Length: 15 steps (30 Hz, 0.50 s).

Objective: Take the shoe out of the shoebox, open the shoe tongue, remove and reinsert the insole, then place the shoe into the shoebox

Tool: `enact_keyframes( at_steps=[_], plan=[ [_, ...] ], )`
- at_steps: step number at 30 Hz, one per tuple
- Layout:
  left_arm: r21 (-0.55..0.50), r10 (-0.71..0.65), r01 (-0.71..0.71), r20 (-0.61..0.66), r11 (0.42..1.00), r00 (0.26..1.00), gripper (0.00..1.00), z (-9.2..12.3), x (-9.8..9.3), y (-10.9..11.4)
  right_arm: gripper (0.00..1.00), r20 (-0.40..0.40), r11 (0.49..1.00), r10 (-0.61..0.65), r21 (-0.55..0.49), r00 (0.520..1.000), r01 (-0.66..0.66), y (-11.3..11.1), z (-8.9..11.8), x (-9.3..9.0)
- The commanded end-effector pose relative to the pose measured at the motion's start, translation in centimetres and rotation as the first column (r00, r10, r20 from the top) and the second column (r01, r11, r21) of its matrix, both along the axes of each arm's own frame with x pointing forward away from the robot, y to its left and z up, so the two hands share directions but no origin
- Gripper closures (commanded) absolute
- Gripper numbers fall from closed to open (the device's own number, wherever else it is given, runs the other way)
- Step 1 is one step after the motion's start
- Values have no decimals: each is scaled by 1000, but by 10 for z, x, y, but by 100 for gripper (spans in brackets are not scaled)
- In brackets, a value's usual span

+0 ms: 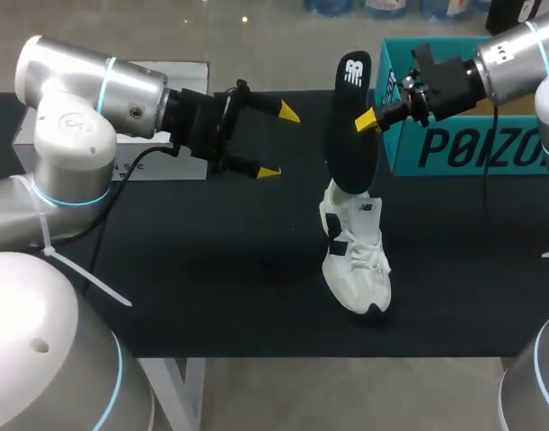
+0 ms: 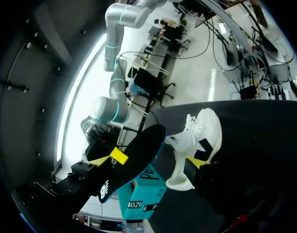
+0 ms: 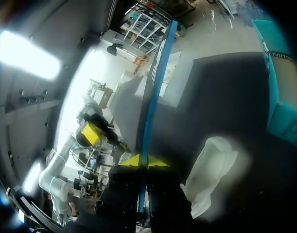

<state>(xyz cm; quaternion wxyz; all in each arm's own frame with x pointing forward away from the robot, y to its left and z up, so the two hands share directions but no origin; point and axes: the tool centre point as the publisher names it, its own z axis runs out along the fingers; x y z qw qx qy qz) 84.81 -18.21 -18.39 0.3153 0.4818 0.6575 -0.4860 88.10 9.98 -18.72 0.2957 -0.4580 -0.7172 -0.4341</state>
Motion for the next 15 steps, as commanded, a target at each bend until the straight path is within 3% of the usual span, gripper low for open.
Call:
enact_keyframes(
  at_steps=[1, 6, 12, 15],
  plan=[
    [4, -1, 1, 1, 1000, 1000, 0, 0, 0, 0, 100, 0, 1000, -1, 0, 1000, 1, 0, 0, 0],
    [4, -1, 1, 1, 1000, 1000, 0, 0, 0, 0, 100, 0, 1000, -1, 0, 1000, 1, 0, 0, 0],
    [53, 44, -31, -274, 998, 961, 0, -13, -5, 22, 100, 0, 1000, -1, 0, 1000, 1, 0, 0, 0],
    [111, 106, -70, -361, 991, 926, 0, -34, -11, 43, 100, 0, 1000, -1, 0, 1000, 1, 0, 0, 0]
  ],
)
